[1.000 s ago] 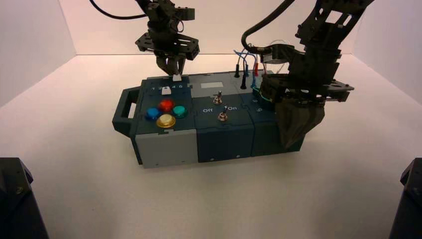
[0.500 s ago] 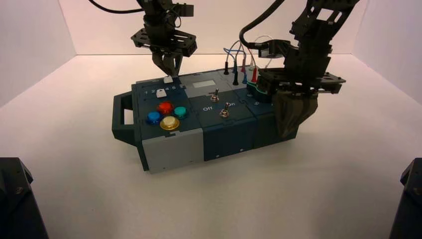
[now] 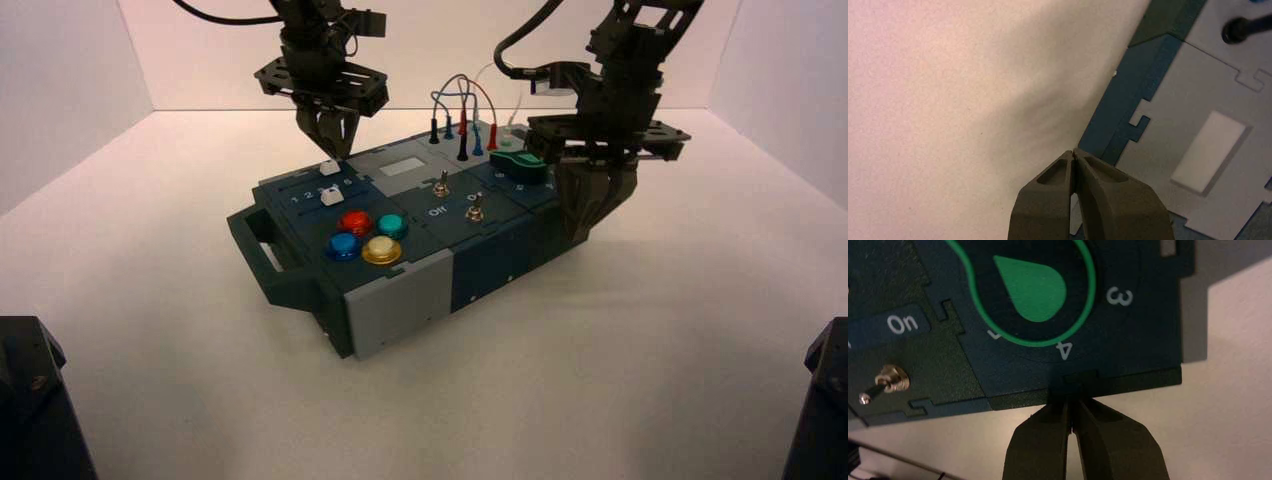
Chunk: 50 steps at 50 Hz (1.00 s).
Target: Rotate the box counterclockwise.
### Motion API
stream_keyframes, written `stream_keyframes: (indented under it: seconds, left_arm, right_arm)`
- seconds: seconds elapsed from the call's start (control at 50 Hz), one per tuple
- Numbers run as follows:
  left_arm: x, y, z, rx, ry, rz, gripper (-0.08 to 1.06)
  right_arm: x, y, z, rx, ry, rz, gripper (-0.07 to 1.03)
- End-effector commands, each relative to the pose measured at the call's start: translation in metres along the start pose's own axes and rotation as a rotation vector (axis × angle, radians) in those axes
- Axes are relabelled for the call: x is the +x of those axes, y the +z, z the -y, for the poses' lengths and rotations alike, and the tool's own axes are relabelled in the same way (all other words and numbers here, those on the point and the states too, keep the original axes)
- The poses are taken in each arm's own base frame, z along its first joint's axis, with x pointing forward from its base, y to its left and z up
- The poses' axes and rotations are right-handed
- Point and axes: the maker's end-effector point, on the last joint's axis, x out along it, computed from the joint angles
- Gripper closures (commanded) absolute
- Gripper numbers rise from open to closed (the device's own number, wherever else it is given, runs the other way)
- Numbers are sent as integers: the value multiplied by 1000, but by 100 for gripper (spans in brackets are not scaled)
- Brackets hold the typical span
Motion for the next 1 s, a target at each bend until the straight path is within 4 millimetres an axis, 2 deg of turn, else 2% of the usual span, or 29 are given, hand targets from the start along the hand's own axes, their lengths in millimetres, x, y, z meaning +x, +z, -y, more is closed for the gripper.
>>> stream_keyframes:
  seconds: [0.02, 0.26, 0.56, 1.0]
  left_arm:
    - [-1, -12, 39, 87, -25, -38, 101]
    - [-5, -13, 55, 125, -34, -39, 100]
    - [-8, -12, 73, 155, -50, -32, 100]
    - [-13, -12, 86, 167, -68, -27, 101]
  right_arm:
    - [-13, 42, -5, -6, 4, 94, 99]
    - [-9, 66, -4, -35, -15, 104, 99]
    - [-17, 98, 4, -67, -45, 139, 99]
    - [-22, 146, -1, -94, -44, 164, 99]
